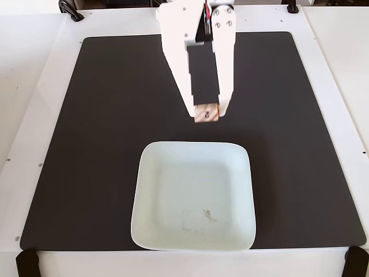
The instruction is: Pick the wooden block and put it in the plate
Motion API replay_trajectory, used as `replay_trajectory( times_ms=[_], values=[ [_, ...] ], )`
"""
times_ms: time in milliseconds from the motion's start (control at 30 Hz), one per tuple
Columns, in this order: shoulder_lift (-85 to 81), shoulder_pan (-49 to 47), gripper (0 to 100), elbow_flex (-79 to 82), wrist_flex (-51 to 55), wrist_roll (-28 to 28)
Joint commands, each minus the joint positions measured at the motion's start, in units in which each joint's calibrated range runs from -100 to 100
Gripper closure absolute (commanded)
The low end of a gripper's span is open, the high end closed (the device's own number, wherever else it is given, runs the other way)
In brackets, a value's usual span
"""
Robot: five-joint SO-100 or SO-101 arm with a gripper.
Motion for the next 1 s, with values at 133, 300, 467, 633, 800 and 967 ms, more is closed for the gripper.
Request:
replay_trajectory(
  times_ms=[133, 300, 467, 633, 800, 967],
  values=[
    [16.17, -0.61, 99, -18.43, -0.83, 1.42],
    [17.44, -1.73, 99, -18.34, -0.74, 1.42],
    [17.53, -2.29, 99, -17.08, -0.74, 1.42],
    [17.61, -2.74, 99, -16.63, -0.47, 1.42],
    [16.85, -1.73, 99, -14.74, -0.83, 1.47],
    [16.85, 0.06, 99, -14.92, -0.83, 1.47]
  ],
)
